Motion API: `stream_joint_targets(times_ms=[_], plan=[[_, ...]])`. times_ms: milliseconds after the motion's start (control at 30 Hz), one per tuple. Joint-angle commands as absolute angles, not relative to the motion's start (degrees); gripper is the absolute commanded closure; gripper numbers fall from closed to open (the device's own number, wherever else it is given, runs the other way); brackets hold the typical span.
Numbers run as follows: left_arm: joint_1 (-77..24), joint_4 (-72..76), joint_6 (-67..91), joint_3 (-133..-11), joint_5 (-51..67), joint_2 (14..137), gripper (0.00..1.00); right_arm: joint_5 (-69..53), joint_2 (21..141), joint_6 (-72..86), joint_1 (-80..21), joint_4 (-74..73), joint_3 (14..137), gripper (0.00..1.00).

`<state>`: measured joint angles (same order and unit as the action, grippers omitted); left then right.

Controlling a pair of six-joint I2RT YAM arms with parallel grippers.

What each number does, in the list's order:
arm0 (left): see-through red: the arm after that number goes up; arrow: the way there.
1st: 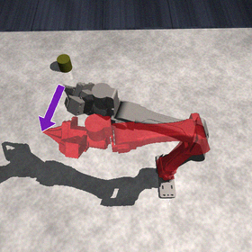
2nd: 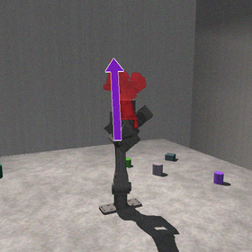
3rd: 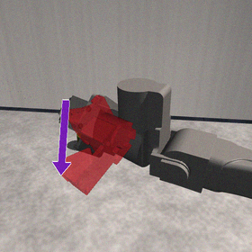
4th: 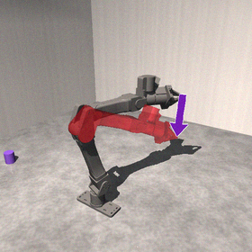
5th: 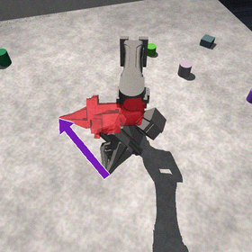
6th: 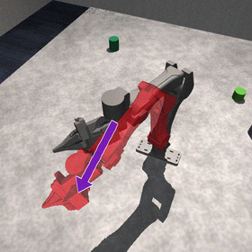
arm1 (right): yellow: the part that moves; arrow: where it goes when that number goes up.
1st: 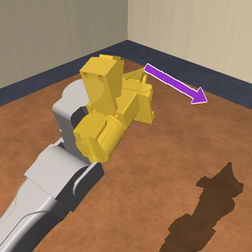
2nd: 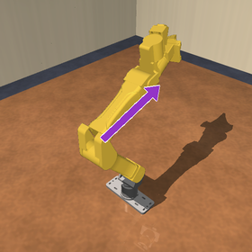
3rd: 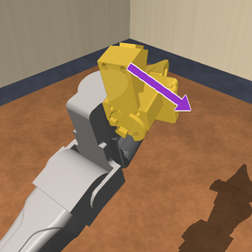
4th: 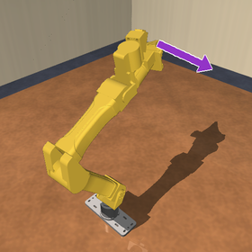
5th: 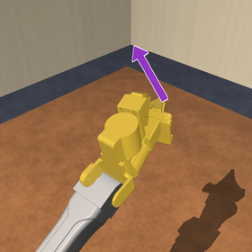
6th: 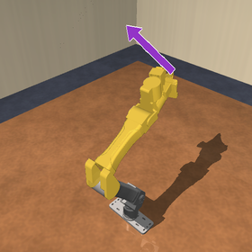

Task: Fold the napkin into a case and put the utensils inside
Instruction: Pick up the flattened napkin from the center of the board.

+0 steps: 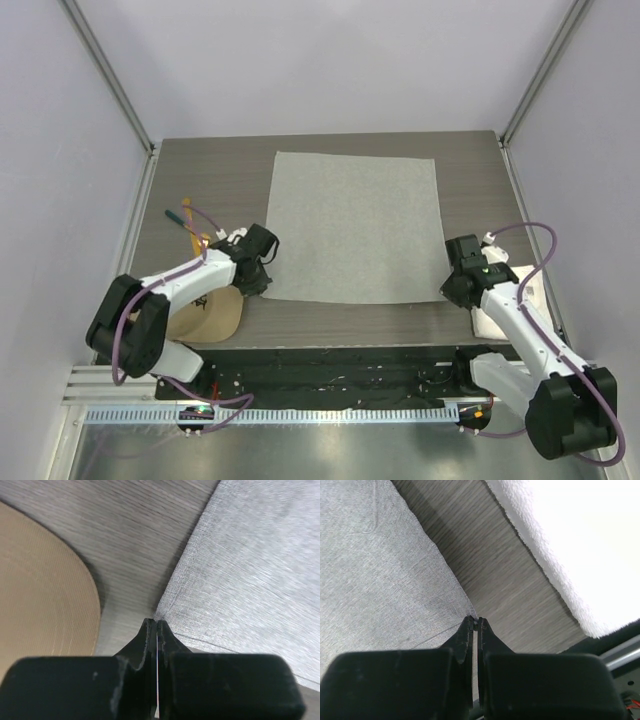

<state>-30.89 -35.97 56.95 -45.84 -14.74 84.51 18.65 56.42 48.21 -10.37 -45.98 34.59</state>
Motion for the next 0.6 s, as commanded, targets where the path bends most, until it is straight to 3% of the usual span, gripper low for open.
stream_joint_targets(times_ms=[0, 333, 433, 567], plan=[[-31.03, -36.73, 57.48, -44.56, -14.5, 73.17, 1.0, 18.28, 50.38, 48.78, -10.28, -53.6, 38.84, 0.99], [-31.11, -45.61, 59.68, -43.14, -6.24, 49.15, 1.0, 11.78, 38.59, 47.81, -10.2, -65.39, 42.45, 0.99], [-30.94, -46.58, 58.8, -45.87, -7.73, 49.39, 1.0, 11.51, 43.21, 46.76, -10.28, -62.95, 44.2, 0.99], [-24.55, -43.43, 55.65, -55.51, -4.41, 62.52, 1.0, 14.06, 57.68, 43.6, -9.67, -54.52, 50.0, 0.99]])
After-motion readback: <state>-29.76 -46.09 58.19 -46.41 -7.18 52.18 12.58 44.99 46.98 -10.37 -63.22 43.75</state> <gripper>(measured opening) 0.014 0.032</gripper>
